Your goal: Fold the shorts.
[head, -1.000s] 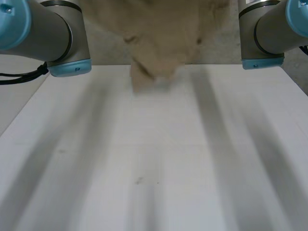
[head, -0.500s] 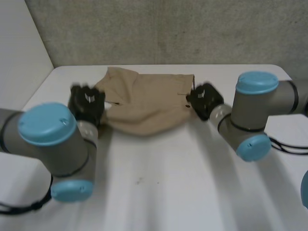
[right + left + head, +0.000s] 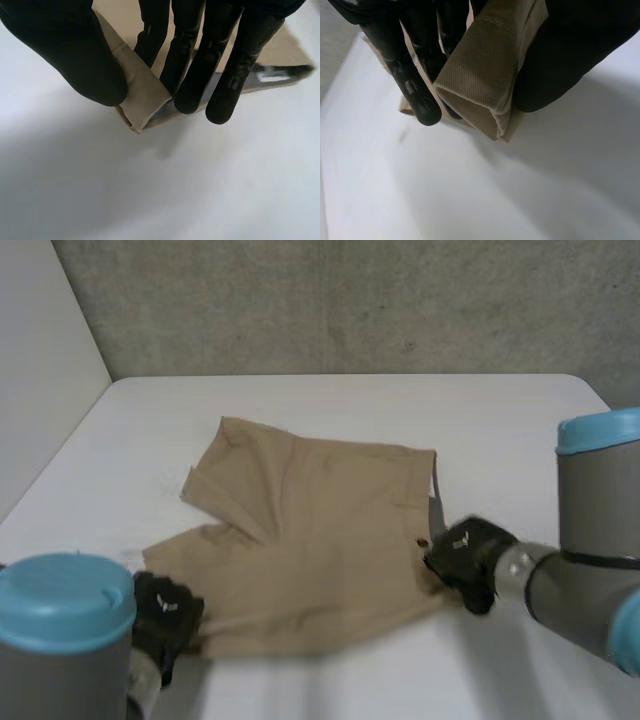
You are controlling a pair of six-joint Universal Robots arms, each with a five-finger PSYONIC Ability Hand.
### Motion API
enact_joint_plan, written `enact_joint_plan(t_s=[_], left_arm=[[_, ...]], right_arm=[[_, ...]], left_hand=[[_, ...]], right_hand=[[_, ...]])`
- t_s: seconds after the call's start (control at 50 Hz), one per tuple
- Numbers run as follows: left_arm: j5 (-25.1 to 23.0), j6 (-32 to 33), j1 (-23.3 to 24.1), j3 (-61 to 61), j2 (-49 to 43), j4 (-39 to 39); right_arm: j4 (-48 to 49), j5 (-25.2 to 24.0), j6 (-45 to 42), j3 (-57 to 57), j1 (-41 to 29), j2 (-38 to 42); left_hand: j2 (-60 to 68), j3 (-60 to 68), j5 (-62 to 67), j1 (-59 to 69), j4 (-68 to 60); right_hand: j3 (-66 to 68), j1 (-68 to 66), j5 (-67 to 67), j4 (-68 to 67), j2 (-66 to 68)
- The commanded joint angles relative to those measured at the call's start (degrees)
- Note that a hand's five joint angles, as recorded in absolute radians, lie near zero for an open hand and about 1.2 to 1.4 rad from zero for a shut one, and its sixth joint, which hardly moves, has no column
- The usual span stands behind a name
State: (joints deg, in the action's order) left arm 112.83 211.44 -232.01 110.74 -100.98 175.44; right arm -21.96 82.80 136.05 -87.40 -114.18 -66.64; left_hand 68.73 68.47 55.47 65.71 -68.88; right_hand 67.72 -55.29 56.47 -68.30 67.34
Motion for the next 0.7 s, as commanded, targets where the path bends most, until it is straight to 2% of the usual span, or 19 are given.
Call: enact_joint_plan(t_s=[0.02, 0.12, 0.24, 0.4, 0.48, 0.56, 0.7], left_arm=[[-1.8, 5.2, 2.6, 3.3, 7.3, -7.9], [-3.0, 9.6, 1.4, 0.0, 7.6, -5.5], [-3.0, 10.8, -2.9, -8.7, 0.0, 6.3], [-4.1, 17.4, -5.2, -21.8, -14.3, 25.7], [-9.6, 23.0, -5.3, -29.6, -24.1, 36.3], [-12.9, 25.3, -5.6, -37.2, -32.1, 41.0], [-13.4, 25.8, -5.7, -51.2, -43.2, 41.7]], right_arm=[[-12.9, -0.3, -12.4, -9.4, 0.0, -7.7], [-10.0, -0.9, -10.7, -7.8, -0.3, -8.2], [-2.1, 0.0, -2.8, -0.8, -0.3, -3.0], [7.5, 9.6, -1.4, 9.0, -1.0, 3.6], [16.1, 11.9, -2.1, 14.8, -1.0, 9.5], [21.2, 12.1, -2.3, 20.0, -1.0, 14.8], [24.1, 13.1, -3.1, 28.4, -1.0, 23.6]], left_hand=[[11.3, 11.5, 14.5, 14.3, -11.1], [11.3, 11.5, 14.5, 14.3, -11.1], [11.3, 11.5, 14.5, 14.3, -11.1], [11.3, 11.5, 14.5, 14.3, -11.1], [11.3, 11.5, 14.5, 14.3, -11.1], [11.3, 11.5, 14.5, 14.3, -11.1], [11.3, 11.5, 14.5, 14.3, -11.1]], right_hand=[[12.3, -24.7, 13.5, -11.7, 12.7], [12.3, -24.7, 13.5, -11.7, 12.7], [12.3, -24.7, 13.5, -11.7, 12.7], [12.3, -24.7, 13.5, -11.7, 12.7], [12.3, -24.7, 13.5, -11.7, 12.7], [12.3, -24.7, 13.5, -11.7, 12.7], [12.3, -24.7, 13.5, -11.7, 12.7]])
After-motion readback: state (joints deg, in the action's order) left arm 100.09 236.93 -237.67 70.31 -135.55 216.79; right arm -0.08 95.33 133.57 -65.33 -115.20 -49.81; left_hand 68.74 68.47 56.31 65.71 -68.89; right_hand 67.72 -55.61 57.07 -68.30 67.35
